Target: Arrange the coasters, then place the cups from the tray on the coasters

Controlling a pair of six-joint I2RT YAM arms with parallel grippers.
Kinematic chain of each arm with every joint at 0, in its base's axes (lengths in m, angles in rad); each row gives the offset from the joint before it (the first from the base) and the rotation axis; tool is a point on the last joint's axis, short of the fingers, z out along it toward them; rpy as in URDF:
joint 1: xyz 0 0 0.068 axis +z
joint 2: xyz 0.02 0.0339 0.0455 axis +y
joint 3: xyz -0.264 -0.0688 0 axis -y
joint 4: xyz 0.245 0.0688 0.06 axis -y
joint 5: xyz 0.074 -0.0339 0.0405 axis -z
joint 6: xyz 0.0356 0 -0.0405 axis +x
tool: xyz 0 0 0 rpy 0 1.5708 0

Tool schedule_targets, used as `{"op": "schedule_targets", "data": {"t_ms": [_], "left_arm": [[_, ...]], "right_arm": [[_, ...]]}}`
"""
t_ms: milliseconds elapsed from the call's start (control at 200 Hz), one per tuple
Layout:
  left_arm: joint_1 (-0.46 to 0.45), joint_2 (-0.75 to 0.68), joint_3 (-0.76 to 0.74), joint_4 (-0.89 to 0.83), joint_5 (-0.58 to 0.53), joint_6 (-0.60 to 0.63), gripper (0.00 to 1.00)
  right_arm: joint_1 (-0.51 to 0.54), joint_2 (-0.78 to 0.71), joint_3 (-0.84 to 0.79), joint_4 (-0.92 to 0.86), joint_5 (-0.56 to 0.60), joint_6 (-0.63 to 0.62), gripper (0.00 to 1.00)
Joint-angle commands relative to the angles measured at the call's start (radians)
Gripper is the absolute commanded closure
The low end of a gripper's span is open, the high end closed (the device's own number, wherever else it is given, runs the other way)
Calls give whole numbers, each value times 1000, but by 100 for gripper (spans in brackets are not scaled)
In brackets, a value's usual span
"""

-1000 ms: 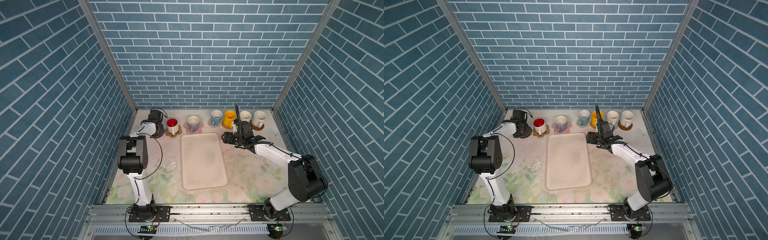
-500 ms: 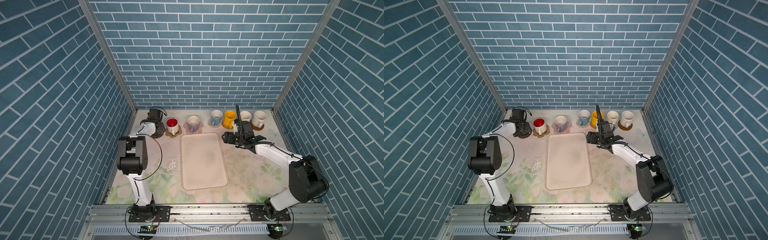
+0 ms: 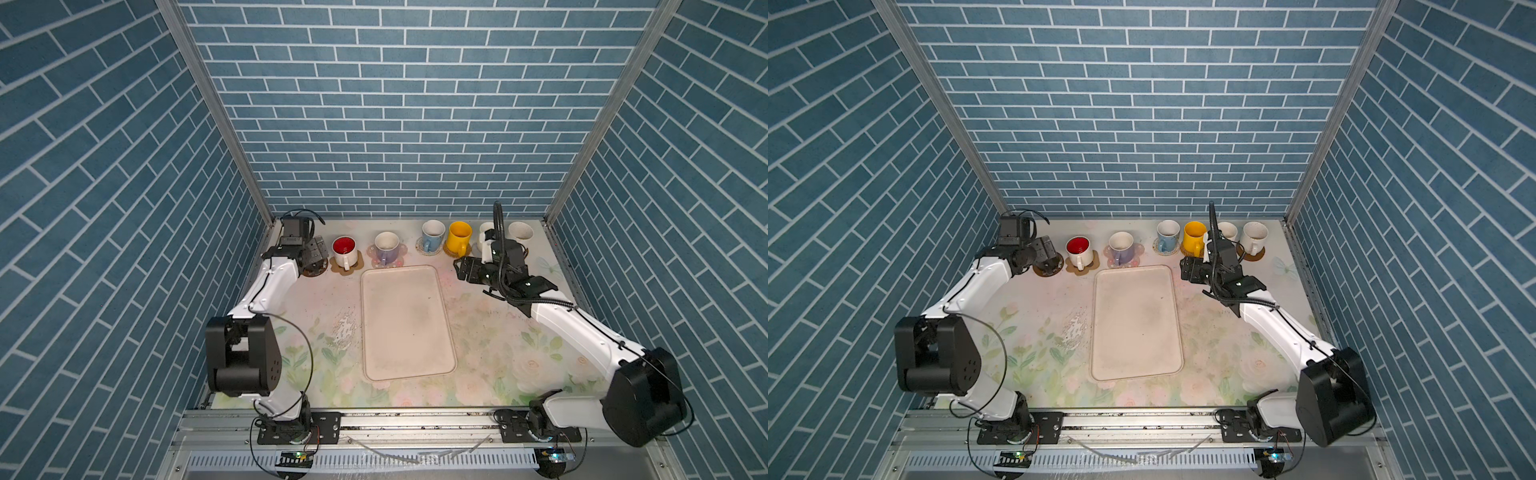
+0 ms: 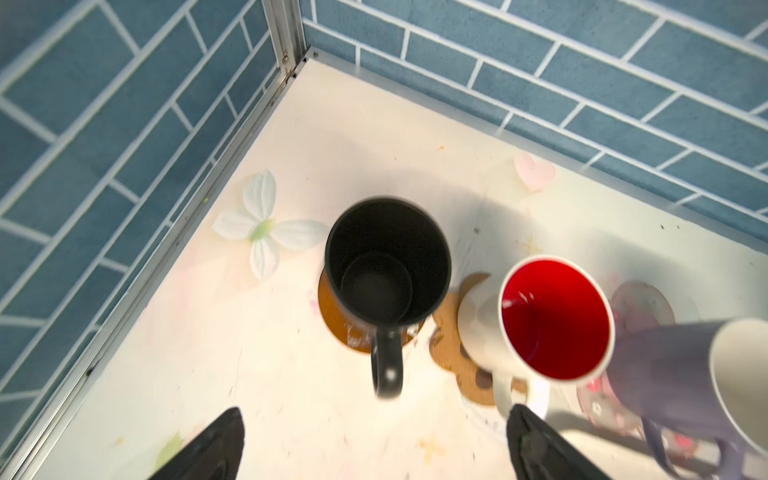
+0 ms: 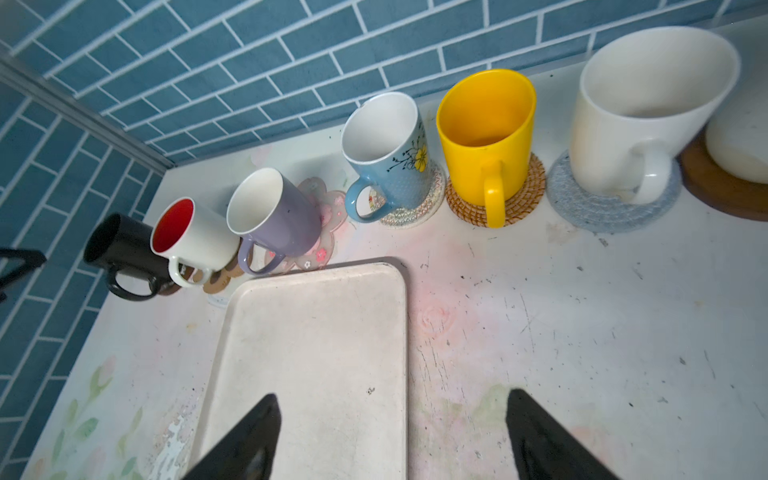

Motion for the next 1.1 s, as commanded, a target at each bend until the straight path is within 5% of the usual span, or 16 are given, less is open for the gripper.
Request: {"op": "schedule_targets", "data": {"t_ms": [0, 275, 560, 855, 1090], "left_arm": [[6, -79, -79, 0, 11, 5, 1], [6, -286, -289, 67, 85, 11, 1], [6, -533, -613, 256, 80, 182, 1], [6, -379, -630, 392, 7, 179, 1], [6, -197, -552, 483, -6, 248, 1]], "right_arm": [[-5, -78, -90, -17, 101, -19, 7], [-7, -221, -234, -16, 342, -54, 1], [-7, -336, -516, 345, 558, -142, 1], [-23, -199, -493, 447, 721, -237, 1], [-166, -118, -441, 455, 702, -248, 1]]}}
